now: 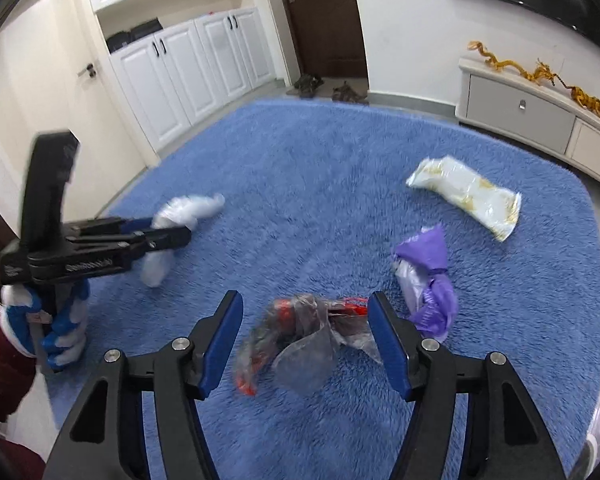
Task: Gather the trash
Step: 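Grasp the clear plastic bag with the left tool while the right tool grasps the red-tied clear bag, then carry both held plastic bags over the trash bin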
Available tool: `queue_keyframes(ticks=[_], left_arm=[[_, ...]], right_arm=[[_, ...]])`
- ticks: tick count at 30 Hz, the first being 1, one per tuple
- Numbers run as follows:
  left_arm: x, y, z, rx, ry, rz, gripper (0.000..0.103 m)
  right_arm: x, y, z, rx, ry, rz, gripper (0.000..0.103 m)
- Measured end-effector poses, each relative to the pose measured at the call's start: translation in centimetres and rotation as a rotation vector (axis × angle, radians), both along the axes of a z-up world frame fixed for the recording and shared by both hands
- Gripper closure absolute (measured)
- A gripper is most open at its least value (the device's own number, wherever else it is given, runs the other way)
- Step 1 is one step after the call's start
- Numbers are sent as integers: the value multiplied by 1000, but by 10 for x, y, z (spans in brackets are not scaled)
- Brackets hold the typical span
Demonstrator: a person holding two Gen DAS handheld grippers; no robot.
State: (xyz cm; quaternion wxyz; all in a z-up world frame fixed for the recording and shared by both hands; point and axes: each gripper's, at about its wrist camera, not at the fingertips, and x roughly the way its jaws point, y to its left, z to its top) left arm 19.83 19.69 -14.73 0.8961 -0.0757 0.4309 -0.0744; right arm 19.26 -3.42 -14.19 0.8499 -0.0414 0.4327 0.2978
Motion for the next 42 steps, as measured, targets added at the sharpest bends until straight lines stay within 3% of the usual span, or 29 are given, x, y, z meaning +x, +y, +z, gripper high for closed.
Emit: queue_keyframes(ticks=[3,5,6,8,17,24,34,42], left_arm=[[-1,0,-1,-3,-4,0,75],[-2,0,-2,-3,-7,1,78],[-4,1,-2,-3,-9,4,79],[-9,1,0,-4,-13,3,83],[-51,-12,20,35,-52,-18,87],[-87,-25,40,20,-74,-48,89],[-128,-73,82,37,-147,-151,90],[-140,-139,92,55,-163,-281,90]], right_arm=[[1,2,-14,-22,21,-3,45],[-4,1,-15,-44,-8,-8,59],[-5,-1,-13,-36,-3,-5,74],[-7,-4,-10,-32,2,0,80],[-58,-4,16,19,-30,69,83],[-104,-19,46,81,-77,67,83],[-158,-100,90,119,-199,-119,83],[-205,-192,90,132,-230,-330,83]])
